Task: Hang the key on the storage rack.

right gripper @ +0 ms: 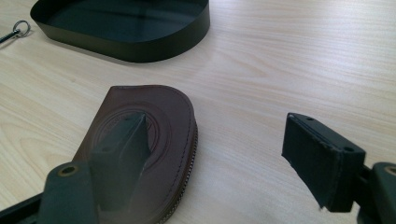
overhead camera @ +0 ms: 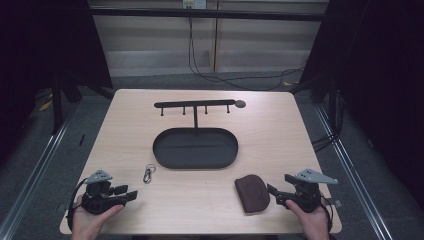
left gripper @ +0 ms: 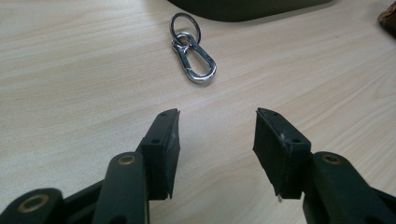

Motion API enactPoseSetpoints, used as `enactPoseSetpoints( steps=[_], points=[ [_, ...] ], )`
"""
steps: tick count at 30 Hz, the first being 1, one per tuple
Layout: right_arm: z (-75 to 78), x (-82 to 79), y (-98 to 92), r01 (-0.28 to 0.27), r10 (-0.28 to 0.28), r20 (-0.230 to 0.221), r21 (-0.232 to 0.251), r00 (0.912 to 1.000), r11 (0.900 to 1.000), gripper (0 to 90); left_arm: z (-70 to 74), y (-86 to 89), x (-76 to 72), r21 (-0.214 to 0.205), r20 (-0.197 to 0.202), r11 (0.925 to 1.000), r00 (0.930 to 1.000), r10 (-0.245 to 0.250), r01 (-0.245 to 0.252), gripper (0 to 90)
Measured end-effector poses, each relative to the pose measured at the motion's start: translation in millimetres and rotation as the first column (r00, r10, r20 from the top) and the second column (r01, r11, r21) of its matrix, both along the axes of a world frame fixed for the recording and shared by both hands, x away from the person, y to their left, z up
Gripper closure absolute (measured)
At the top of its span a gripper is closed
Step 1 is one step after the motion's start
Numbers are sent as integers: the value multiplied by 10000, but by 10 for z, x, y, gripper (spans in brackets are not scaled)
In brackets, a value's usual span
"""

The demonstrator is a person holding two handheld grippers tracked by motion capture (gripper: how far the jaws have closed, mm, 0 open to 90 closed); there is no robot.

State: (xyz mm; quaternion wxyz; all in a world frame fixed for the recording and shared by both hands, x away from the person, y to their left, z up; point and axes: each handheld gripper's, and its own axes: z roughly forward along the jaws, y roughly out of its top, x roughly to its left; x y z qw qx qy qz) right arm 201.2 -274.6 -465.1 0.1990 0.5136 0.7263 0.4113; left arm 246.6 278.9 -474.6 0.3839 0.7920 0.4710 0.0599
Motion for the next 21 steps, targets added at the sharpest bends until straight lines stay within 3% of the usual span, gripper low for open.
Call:
enactPoseSetpoints(
  steps=[4,8,11,13,17,19,21],
  points=[
    [-5,7,-16,7,-6,-96,93,10000,10000,225,-13,-21,14,264,-70,9996,10000,-42,44,514],
    [-10,15,-30,14,-11,-188,148,9998,9999,226,-13,-31,14,-19,-250,10000,9997,-70,69,600],
    [-12,16,-25,-33,36,-208,155,9998,9999,226,-6,-38,23,-32,-349,9999,9993,-152,151,604],
    [-15,16,-15,-109,110,-235,43,9997,9999,225,12,-67,57,404,-415,9991,9991,-107,124,596],
    [-7,10,0,-153,153,-201,27,9997,9999,225,72,-104,128,733,-529,9972,9985,-137,175,585],
    [-10,8,2,-157,156,-226,-22,9996,9999,226,146,-136,152,753,-369,9969,9992,-182,210,612],
    [-10,8,2,-187,187,-204,-27,9996,9998,227,238,-164,152,980,89,9934,9981,-607,596,640]
  ],
)
